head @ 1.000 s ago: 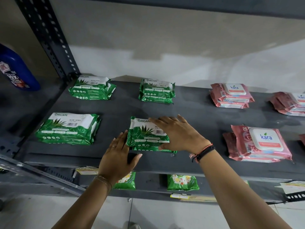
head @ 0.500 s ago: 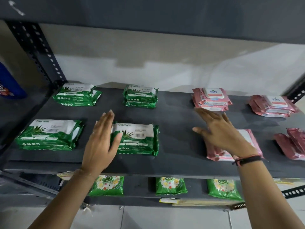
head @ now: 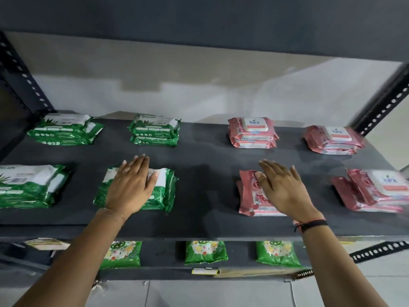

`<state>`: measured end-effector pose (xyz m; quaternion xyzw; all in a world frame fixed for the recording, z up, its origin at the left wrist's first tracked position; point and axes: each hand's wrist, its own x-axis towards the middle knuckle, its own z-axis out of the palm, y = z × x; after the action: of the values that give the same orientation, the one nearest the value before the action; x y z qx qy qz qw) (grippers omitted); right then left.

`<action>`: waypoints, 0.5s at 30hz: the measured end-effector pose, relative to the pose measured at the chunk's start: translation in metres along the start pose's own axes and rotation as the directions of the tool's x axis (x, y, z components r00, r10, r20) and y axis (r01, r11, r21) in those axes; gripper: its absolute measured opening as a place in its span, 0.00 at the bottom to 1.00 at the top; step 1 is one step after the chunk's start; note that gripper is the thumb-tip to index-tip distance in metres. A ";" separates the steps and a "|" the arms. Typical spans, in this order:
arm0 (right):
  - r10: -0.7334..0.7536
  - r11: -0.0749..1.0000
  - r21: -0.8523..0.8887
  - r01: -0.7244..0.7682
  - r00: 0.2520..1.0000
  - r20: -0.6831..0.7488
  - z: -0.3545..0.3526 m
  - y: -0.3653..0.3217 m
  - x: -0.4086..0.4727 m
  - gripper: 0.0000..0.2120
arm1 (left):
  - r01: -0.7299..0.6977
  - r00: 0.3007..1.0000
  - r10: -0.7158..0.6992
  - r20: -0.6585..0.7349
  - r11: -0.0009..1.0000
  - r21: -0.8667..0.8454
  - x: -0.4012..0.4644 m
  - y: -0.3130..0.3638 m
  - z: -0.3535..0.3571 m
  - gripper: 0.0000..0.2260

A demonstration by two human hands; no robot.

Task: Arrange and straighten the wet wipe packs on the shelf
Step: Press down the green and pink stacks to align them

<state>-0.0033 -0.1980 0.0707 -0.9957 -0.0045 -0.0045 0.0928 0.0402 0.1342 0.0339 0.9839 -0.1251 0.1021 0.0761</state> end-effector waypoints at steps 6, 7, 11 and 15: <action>-0.006 0.998 0.058 0.008 0.999 -0.042 0.008 0.003 0.002 0.35 | 0.009 1.000 -0.010 0.028 0.999 0.038 -0.002 0.005 -0.004 0.31; -0.003 0.999 0.049 0.005 0.999 -0.037 0.009 0.003 0.001 0.35 | 0.005 0.999 -0.007 0.048 0.999 0.036 -0.003 0.008 -0.007 0.30; 0.016 0.999 0.035 -0.017 1.000 0.021 0.002 -0.003 0.000 0.30 | 0.009 0.996 -0.009 0.089 1.000 0.008 -0.004 0.008 -0.011 0.29; 0.037 0.999 0.002 -0.037 0.993 0.115 -0.008 -0.007 0.001 0.24 | 0.010 0.996 -0.007 0.091 0.999 -0.034 -0.001 0.005 -0.011 0.36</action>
<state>-0.0026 -0.1931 0.0799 -0.9940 0.0087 0.0546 0.0946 0.0361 0.1316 0.0450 0.9866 -0.1262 0.0547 0.0877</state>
